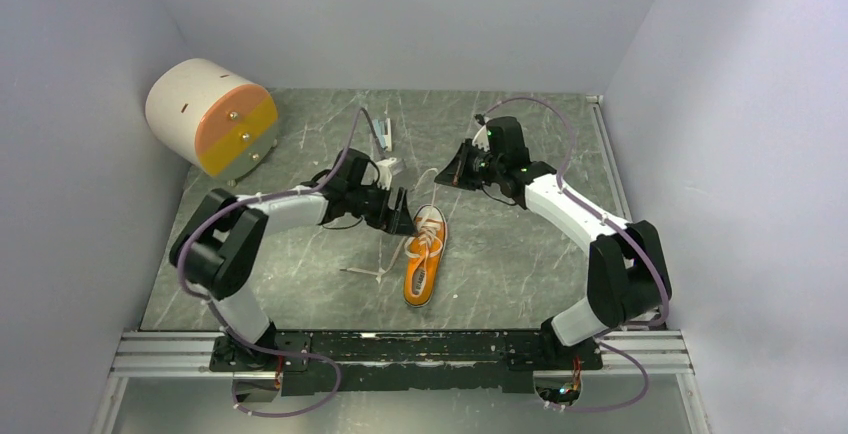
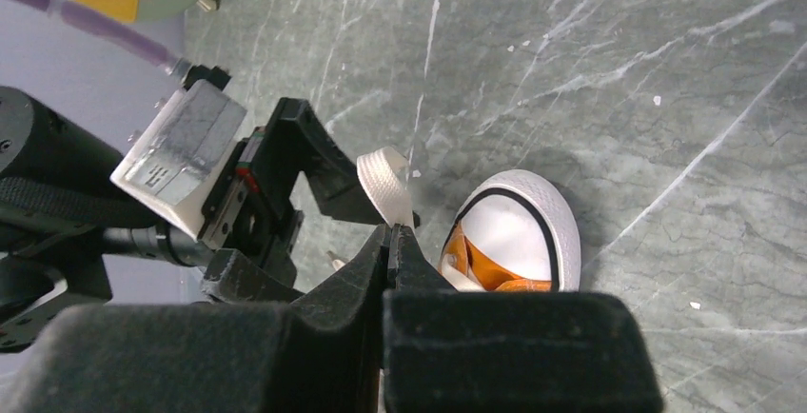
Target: Tie the shoes
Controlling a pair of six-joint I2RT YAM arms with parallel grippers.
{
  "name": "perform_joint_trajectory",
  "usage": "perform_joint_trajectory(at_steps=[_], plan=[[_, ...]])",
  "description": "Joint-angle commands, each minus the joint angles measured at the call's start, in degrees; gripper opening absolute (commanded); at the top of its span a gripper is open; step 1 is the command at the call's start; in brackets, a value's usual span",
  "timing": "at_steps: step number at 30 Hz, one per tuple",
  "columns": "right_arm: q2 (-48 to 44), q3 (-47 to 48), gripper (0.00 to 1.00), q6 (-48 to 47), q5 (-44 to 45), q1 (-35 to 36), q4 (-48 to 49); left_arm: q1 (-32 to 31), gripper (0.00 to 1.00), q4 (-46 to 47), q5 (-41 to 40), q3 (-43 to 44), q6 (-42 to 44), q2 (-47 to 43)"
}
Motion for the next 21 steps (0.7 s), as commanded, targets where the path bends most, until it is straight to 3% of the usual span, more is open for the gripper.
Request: perform_joint_trajectory(at_steps=[1, 8, 12, 21], plan=[[0.86, 1.34, 0.00, -0.53, -0.34, -0.33, -0.57, -0.22, 0.84, 7.88, 9.33, 3.74, -0.83, 5.86], [1.39, 1.88, 0.00, -0.90, -0.43, -0.57, -0.83, -0.25, 0.60, 4.50, 11.01, 5.35, 2.02, 9.85], [1.28, 1.67, 0.00, -1.29, -0.14, -0.59, -1.32, -0.26, 0.32, 3.24, 10.76, 5.07, 2.30, 8.78], [5.55, 3.87, 0.00, -2.42, -5.30, -0.16, -2.18, -1.38, 0.12, -1.96, 9.25, 4.74, 3.77, -1.41]])
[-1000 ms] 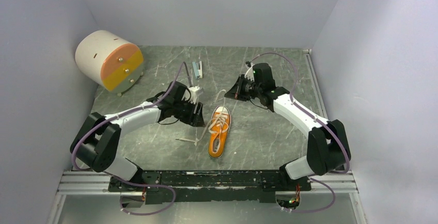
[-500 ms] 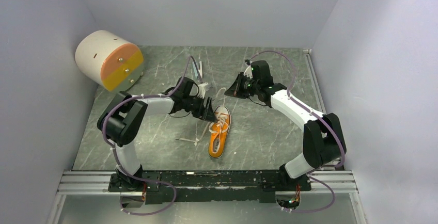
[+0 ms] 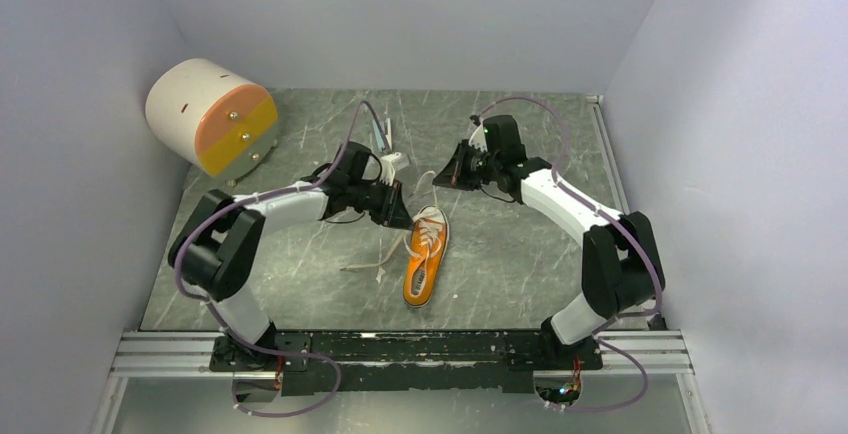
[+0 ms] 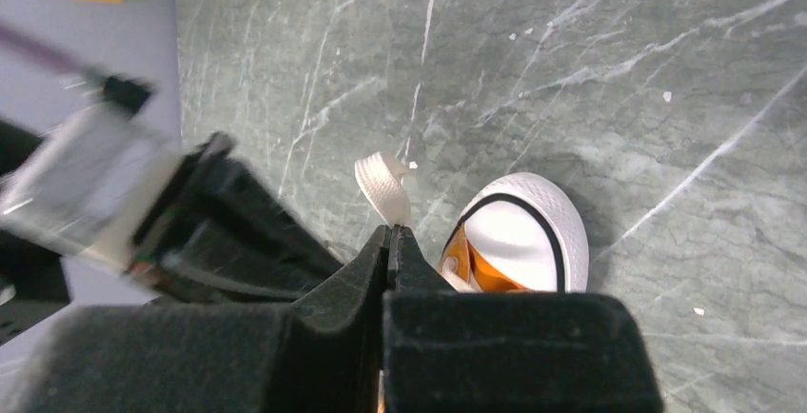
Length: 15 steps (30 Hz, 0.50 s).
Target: Tie the shoes
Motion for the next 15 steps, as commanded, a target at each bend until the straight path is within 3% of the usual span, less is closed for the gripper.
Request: perform_joint_trajectory(at_steps=[1, 7, 11, 15], plan=[[4.04, 3.12, 0.00, -1.63, -4.61, 0.38, -1.04, -1.64, 0.11, -2.97, 1.59, 1.18, 2.38, -5.92], [10.66, 7.03, 0.00, -6.46, -11.65, 2.10, -10.47, -3.11, 0.09, -2.66, 3.68, 1.37, 1.59, -8.48], [12.07, 3.74, 0.00, -8.27, -21.60, 2.15, -14.92, -3.21, 0.09, -1.86, 3.67, 0.34, 1.06, -9.47], [7.85, -1.36, 0.00, -9.68, -28.37, 2.14, -18.15, -3.21, 0.09, -0.22, 3.44, -0.93, -0.48, -9.56]])
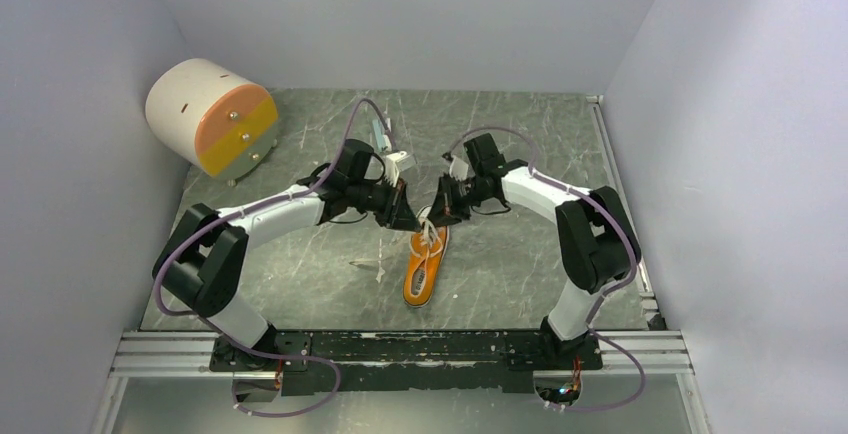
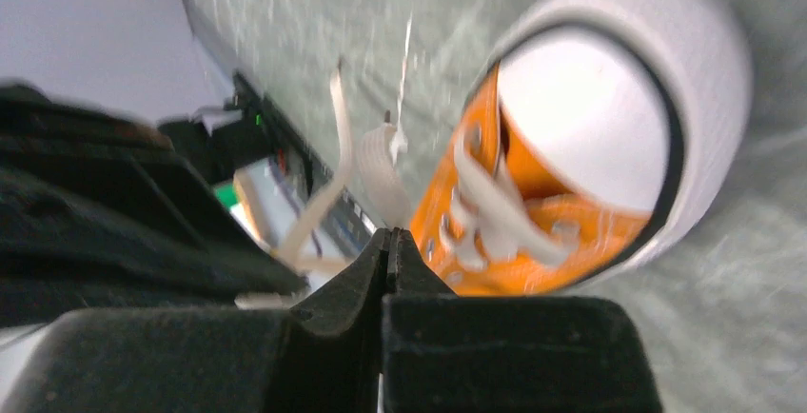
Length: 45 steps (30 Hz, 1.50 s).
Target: Tie the shoes
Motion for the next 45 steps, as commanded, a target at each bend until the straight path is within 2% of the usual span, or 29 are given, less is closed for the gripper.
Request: perform_joint_trajectory(at_steps=[1, 4, 9, 10, 12, 18, 20, 21, 23, 28, 34, 45], plan=[[-4.55, -5.71, 0.00, -3.16, -11.78, -0.01, -6.56, -0.15, 0.09, 3.41, 1.68, -1.79, -1.94, -1.66], [-4.47, -8.71, 0.00, -6.02, -17.61, 0.16, -8.72, -0.15, 0.09, 6.27, 1.52, -2.26, -3.89, -0.67], [-3.49, -9.52, 0.00, -9.11, -16.93, 0.08, -10.66, -1.24, 0.08, 3.52, 0.72, 1.13, -3.67, 6.39], [-3.21, -9.23, 0.03, -8.62, -16.01, 0.09, -10.69, -1.66, 0.08, 3.48, 0.70, 1.59, -3.69, 7.76], [-3.01, -7.76, 0.10, -8.30, -11.80, -0.04, -12.37, -2.50, 0.08, 3.28, 0.95, 2.64, -3.76, 10.45], [-5.72, -1.44, 0.42, -10.15, 7.64, -0.59, -22.44, -2.90, 0.08, 6.17, 1.69, 2.57, -6.13, 14.35], [-8.45, 0.00, 0.46, -12.15, 16.35, -0.56, -24.97, -2.87, 0.08, 5.91, 1.43, 2.50, -5.81, 14.20], [-10.32, 0.14, 0.46, -13.30, 19.44, -0.30, -24.91, -2.92, 0.08, 5.52, 1.38, 2.50, -5.54, 14.10], [-14.90, 0.04, 0.47, -15.79, 18.79, 1.44, -22.86, -2.87, 0.08, 4.83, 1.48, 2.34, -5.06, 13.69], [-24.45, -3.72, 0.53, -15.15, 16.22, 12.56, -8.99, -2.75, 0.08, 2.97, 1.38, 1.53, -3.48, 12.32], [-19.04, -6.12, 0.46, -12.77, 13.82, 15.94, -3.67, -2.35, 0.08, 4.33, 1.86, 0.18, -4.54, 11.72], [-14.53, -11.34, 0.43, -15.79, 13.48, 16.53, 2.10, -2.28, 0.08, 4.34, 2.76, 0.24, -4.76, 11.28]])
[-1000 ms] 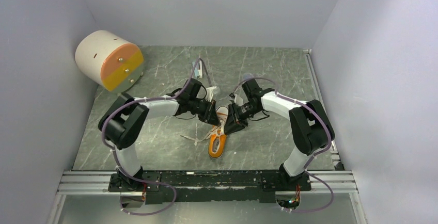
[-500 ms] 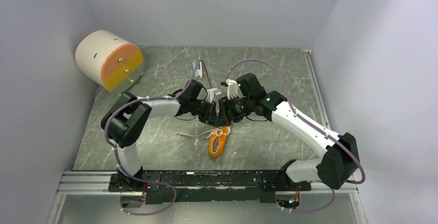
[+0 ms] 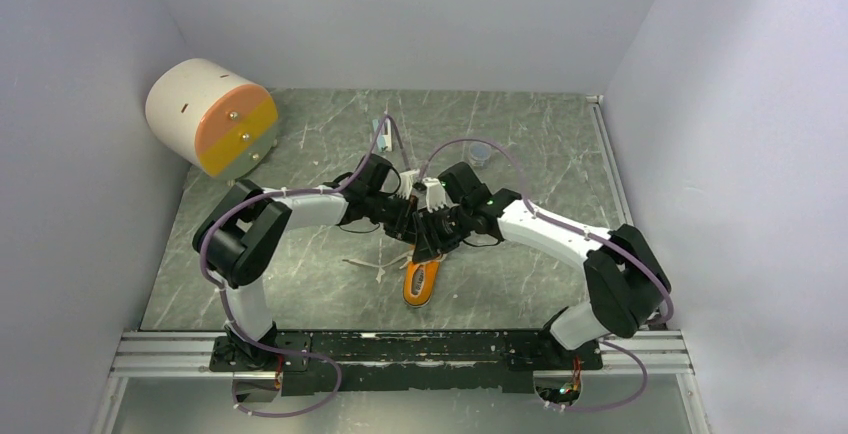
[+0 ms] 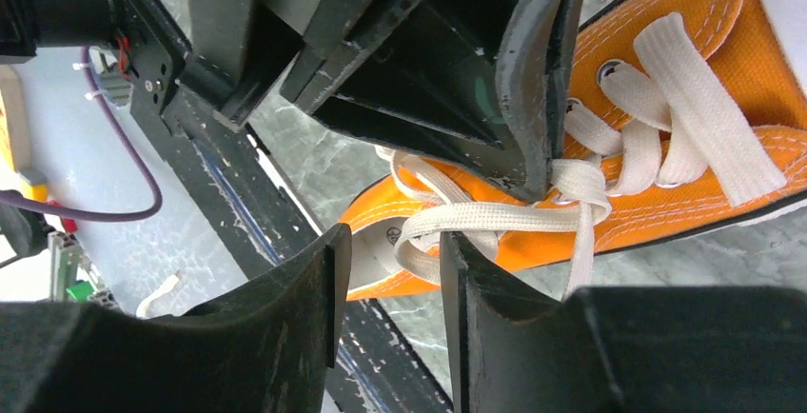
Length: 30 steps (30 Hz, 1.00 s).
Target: Tie the shoes
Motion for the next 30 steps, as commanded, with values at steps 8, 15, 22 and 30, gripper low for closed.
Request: perform_joint_trajectory(at_steps=[8, 15, 22, 30], plan=[[0.04, -3.73, 0.28, -0.23, 13.50, 5.80, 8.31, 0.23, 0.08, 3.60, 1.75, -2.52, -1.62, -2.25], [-2.46, -1.16, 0.13, 9.21, -12.37, 4.33, -8.75, 1.03, 0.06, 4.62, 0.74, -2.72, -2.44, -3.14], [-5.25, -9.15, 0.19, 7.97, -36.33, 0.41, -16.76, 1.90, 0.05, 5.17, 0.19, -2.86, -2.96, -3.56], [-9.62, -1.32, 0.35, 4.10, 3.53, -10.78, -28.24, 1.99, 0.05, 5.08, 0.17, -3.20, -3.63, -4.48]])
